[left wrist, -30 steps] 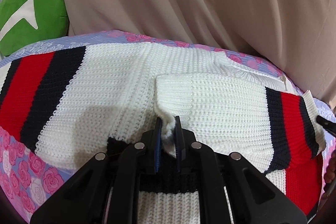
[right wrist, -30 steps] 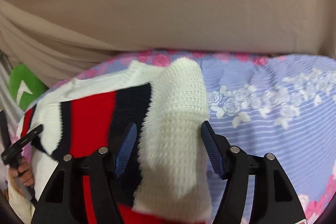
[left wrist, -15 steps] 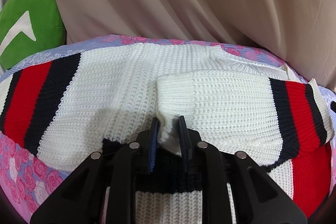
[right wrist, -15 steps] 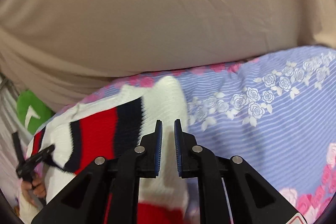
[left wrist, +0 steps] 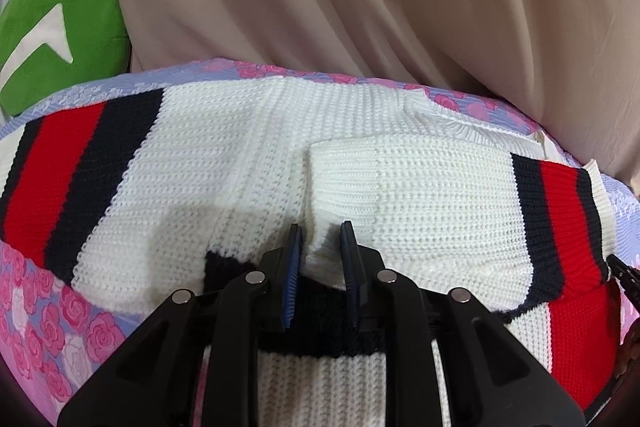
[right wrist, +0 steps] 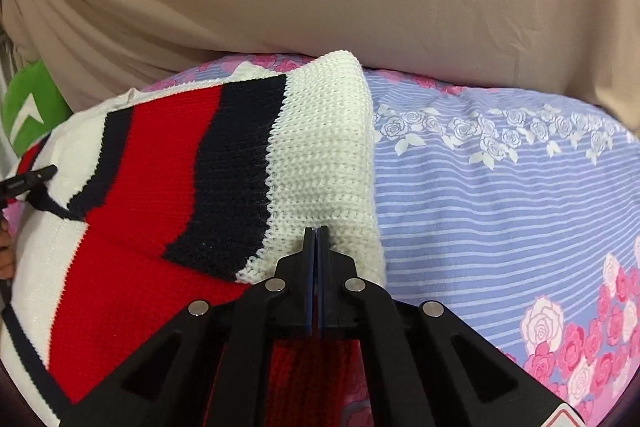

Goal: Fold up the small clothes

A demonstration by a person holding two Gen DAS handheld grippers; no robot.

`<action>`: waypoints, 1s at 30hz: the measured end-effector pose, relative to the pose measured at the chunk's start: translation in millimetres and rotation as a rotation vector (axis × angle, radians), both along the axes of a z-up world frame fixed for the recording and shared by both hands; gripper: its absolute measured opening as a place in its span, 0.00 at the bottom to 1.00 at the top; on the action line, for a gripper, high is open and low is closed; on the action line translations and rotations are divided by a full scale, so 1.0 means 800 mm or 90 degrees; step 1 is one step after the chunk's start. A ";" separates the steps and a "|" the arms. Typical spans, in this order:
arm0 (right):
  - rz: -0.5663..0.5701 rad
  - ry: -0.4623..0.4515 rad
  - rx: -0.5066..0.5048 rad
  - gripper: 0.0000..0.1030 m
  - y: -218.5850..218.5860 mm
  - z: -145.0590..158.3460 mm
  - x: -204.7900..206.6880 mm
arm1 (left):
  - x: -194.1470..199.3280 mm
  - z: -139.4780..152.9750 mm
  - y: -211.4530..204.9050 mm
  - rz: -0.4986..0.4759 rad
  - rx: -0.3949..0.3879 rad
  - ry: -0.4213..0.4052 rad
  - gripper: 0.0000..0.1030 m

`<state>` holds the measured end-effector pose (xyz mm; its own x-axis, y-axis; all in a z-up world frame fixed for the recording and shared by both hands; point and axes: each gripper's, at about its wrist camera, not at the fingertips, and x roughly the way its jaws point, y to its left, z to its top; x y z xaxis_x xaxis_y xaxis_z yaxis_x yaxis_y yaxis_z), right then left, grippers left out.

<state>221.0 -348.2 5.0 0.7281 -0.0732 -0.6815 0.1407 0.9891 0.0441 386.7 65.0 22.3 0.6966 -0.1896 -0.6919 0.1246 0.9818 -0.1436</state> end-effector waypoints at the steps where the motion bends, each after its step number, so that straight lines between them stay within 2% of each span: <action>1: 0.001 -0.001 0.005 0.00 -0.002 0.001 0.000 | -0.004 0.000 0.005 0.001 -0.003 0.003 0.19; 3: 0.005 -0.007 0.031 0.00 -0.011 0.000 -0.004 | -0.015 0.001 0.021 0.005 -0.006 0.007 0.19; 5: 0.006 -0.011 0.054 0.00 -0.020 -0.001 -0.002 | -0.031 0.003 0.041 0.031 0.026 0.003 0.17; 6: 0.006 -0.013 0.058 0.00 -0.024 -0.003 -0.003 | -0.038 0.006 0.056 0.026 0.017 0.003 0.10; 7: 0.007 -0.013 0.058 0.00 -0.023 -0.002 -0.004 | -0.048 0.011 0.077 0.021 -0.009 0.004 0.10; 9: 0.006 -0.013 0.047 0.00 -0.018 -0.001 -0.006 | -0.063 0.023 0.120 0.071 -0.005 -0.004 0.13; 10: 0.005 -0.013 0.043 0.00 -0.015 0.000 -0.008 | -0.070 0.031 0.151 0.097 -0.011 -0.019 0.16; 12: 0.006 -0.014 0.040 0.00 -0.014 0.001 -0.008 | -0.076 0.040 0.207 0.161 -0.019 -0.030 0.45; 13: 0.006 -0.014 0.041 0.00 -0.011 0.000 -0.004 | -0.076 0.042 0.243 0.204 -0.034 -0.030 0.50; 15: 0.007 -0.015 0.045 0.00 -0.012 0.001 -0.005 | -0.073 0.039 0.302 0.271 -0.071 -0.024 0.54; 18: 0.007 -0.015 0.045 0.00 -0.012 0.001 -0.005 | -0.055 0.017 0.388 0.371 -0.133 0.017 0.55; 21: 0.007 -0.015 0.044 0.00 -0.011 0.001 -0.004 | -0.041 -0.008 0.447 0.426 -0.216 0.050 0.54; 22: 0.007 -0.015 0.045 0.00 -0.011 0.001 -0.004 | -0.039 -0.011 0.460 0.433 -0.247 0.033 0.54; 24: 0.007 -0.015 0.046 0.00 -0.011 0.001 -0.004 | -0.033 -0.009 0.465 0.443 -0.253 0.026 0.51; 25: 0.007 -0.015 0.047 0.00 -0.011 0.001 -0.004 | -0.026 -0.009 0.466 0.437 -0.255 0.028 0.45; 26: 0.007 -0.015 0.046 0.00 -0.011 0.002 -0.004 | -0.020 -0.008 0.463 0.432 -0.255 0.032 0.27; 27: 0.007 -0.015 0.046 0.00 -0.011 0.002 -0.004 | -0.015 -0.006 0.461 0.428 -0.253 0.034 0.05; 28: 0.007 -0.015 0.045 0.00 -0.011 0.002 -0.005 | -0.010 0.001 0.455 0.413 -0.252 0.030 0.08; 30: 0.007 -0.015 0.044 0.00 -0.011 0.002 -0.005 | -0.009 0.028 0.430 0.387 -0.228 -0.005 0.07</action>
